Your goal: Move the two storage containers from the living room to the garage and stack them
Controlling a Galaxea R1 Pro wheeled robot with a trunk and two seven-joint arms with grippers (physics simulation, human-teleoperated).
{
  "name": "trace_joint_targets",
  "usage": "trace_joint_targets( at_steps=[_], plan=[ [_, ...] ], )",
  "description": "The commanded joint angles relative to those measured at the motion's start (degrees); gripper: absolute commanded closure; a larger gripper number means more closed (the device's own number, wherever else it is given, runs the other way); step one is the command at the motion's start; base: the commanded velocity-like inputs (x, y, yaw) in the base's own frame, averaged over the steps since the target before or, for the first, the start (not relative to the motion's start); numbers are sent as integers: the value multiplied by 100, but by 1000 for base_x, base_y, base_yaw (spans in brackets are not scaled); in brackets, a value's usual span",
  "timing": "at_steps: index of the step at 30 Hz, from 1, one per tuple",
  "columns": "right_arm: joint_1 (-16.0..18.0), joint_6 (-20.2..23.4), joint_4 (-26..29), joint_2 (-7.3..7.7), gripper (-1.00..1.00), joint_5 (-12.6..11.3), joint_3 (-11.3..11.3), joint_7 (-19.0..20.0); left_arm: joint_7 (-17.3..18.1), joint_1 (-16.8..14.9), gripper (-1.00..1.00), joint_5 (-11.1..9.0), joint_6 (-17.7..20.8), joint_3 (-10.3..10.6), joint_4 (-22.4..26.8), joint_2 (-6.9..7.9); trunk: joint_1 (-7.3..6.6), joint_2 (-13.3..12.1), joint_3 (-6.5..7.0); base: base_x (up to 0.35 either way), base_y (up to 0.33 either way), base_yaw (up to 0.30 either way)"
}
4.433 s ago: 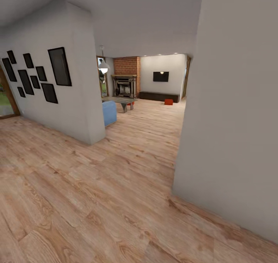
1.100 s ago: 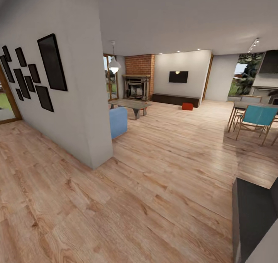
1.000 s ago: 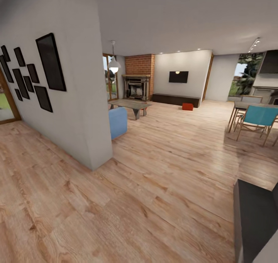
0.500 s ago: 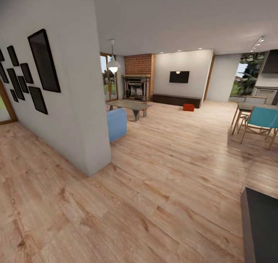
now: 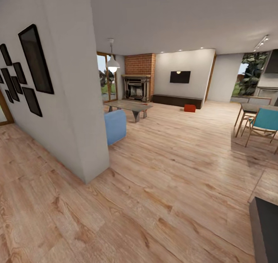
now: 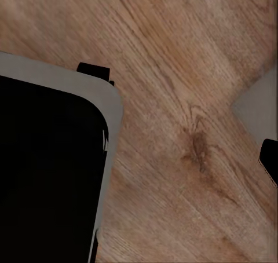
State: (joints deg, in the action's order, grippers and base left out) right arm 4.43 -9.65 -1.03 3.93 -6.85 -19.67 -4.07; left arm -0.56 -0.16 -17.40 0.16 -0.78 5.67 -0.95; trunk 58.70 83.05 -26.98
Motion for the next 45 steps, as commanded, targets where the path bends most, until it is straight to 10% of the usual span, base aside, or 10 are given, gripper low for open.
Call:
trace_joint_targets(
  at_steps=[1,45],
  plan=[
    [5,-28,-11,-1,-100,-62,-49,-1,-6,-2,-100,-27,2,-5,4,-1,3,3,-6,327,0,0],
    [5,-18,-11,-6,-100,-90,-43,55,-6,-2,-100,-27,2,-3,3,4,3,3,-6,328,59,-244]
  ],
)
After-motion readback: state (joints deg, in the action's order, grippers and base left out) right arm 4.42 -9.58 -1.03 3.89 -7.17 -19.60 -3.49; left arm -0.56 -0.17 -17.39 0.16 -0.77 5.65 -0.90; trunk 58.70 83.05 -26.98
